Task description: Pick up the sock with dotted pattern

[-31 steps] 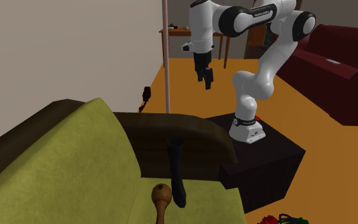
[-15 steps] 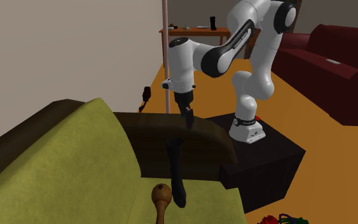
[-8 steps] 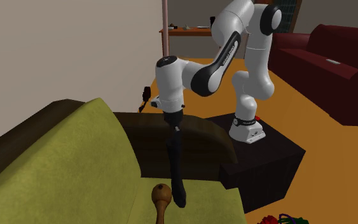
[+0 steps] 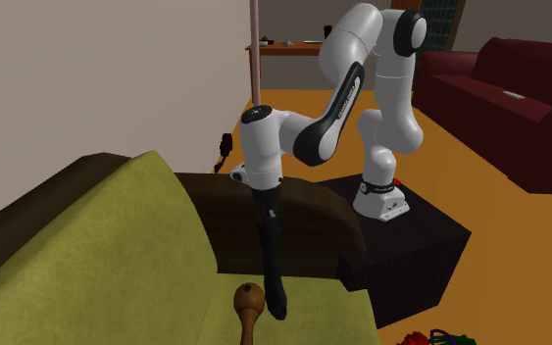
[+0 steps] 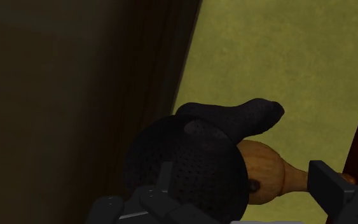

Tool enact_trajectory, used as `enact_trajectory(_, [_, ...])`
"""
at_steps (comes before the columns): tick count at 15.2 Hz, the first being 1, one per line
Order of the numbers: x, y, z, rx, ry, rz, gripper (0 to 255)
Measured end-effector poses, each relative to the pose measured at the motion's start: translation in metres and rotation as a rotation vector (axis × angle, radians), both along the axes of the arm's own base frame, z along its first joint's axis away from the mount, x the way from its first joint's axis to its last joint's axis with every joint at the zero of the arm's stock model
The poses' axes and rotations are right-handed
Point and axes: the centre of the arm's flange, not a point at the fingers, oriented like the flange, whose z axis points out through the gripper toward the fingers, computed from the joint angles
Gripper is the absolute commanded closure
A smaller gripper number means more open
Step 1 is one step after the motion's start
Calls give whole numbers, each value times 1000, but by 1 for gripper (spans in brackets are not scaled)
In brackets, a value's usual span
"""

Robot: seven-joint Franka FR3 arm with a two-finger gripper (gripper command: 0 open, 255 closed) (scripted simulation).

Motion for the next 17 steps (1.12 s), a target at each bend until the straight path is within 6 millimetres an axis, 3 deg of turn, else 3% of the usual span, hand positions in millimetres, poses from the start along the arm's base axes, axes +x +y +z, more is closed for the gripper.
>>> enact_trajectory(1, [0,0,-2,0,0,0,255])
enact_trajectory(11, [0,0,-4,1,-2,0,255])
enact_trajectory(17, [0,1,21,1,0,2,255])
